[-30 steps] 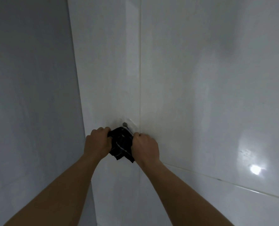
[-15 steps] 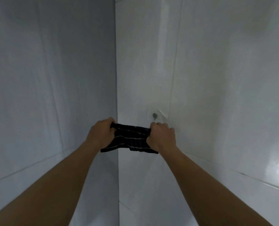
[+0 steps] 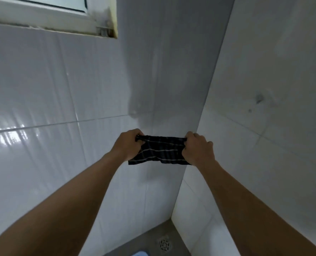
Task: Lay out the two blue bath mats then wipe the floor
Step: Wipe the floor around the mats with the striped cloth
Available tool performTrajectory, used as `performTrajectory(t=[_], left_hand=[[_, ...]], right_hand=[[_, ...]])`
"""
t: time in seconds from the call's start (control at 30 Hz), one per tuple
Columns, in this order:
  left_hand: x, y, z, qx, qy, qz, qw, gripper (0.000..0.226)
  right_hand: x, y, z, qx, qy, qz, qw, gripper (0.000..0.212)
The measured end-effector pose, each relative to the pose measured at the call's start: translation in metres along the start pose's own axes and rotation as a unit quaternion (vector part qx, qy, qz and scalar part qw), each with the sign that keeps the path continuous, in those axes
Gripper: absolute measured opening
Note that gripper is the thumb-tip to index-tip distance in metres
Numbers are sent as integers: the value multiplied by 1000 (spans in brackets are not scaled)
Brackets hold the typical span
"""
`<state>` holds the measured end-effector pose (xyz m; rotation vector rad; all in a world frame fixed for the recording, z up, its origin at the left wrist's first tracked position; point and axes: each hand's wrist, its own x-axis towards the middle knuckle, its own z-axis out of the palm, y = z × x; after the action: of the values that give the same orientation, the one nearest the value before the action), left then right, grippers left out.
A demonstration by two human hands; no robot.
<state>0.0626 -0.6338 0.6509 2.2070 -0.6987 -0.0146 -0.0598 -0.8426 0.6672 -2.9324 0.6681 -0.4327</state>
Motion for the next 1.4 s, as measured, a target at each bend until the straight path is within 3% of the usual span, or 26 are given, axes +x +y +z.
performTrajectory(t=[0.53,0.93,1.07,1.4], left_hand=[[-174,-169,-25,22,97,-280,955,10],[-236,-313,-26,22,98,-367,925,11],[-248,-370,-16,-4,93,-389,917,10],[-288,-590,95,-22,99,-433,896,12]], right_hand=[[-59,-137,167,96,-156,-200,963,30],[-103,-229,289,100,-306,-250,913,43],[-117,-250,342,119,-355,-237,896,35],[-169,-277,600,135,-401,-253,870,24]])
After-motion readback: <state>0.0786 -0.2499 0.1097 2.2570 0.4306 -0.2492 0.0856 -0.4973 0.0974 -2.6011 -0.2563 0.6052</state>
